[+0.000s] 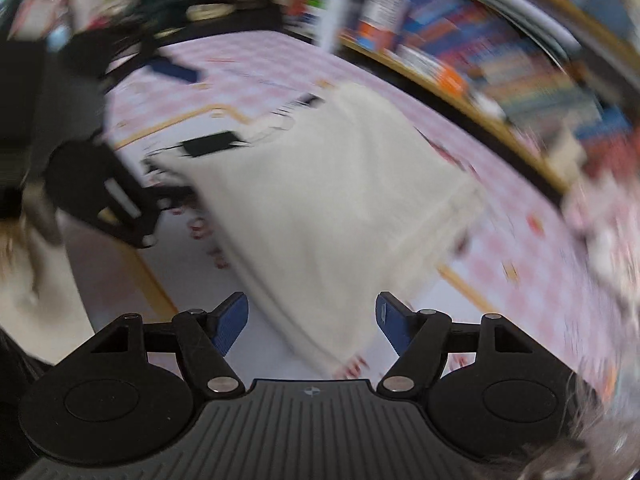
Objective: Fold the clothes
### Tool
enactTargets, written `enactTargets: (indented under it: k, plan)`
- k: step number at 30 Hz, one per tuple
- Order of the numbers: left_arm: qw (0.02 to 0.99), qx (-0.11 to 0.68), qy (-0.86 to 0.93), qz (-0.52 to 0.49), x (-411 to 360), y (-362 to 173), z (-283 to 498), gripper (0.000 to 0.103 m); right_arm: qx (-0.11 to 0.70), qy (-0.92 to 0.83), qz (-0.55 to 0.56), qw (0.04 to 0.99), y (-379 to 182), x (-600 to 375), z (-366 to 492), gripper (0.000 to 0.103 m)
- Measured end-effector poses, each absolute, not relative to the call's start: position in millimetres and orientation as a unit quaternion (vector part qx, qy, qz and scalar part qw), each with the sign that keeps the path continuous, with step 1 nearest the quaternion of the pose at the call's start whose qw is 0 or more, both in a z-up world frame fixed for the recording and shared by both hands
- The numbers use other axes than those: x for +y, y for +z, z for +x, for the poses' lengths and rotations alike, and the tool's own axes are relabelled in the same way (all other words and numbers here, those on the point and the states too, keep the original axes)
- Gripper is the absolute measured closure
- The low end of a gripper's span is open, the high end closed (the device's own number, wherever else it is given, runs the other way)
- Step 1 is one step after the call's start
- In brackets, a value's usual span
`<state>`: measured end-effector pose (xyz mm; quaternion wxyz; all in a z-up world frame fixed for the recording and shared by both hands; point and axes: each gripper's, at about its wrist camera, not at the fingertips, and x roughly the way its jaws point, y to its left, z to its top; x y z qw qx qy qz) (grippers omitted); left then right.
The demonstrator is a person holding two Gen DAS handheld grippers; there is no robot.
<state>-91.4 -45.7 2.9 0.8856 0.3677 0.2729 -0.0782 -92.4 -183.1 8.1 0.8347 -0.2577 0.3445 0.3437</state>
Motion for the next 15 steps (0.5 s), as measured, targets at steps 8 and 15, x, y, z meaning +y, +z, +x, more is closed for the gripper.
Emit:
enactTargets:
  k: [8, 15]
  plan:
    - [0.885, 0.281, -0.091, 0.36, -41, 3, -92, 0.004, 0.296, 0.342, -0.375, 0.809, -32, -148, -99, 0.042]
    - [0.889, 0.28, -0.096, 0.349, -36, 5, -93, 0.004, 0.232, 0.299, -0.478, 0.793, -51, -148, -110, 0.065]
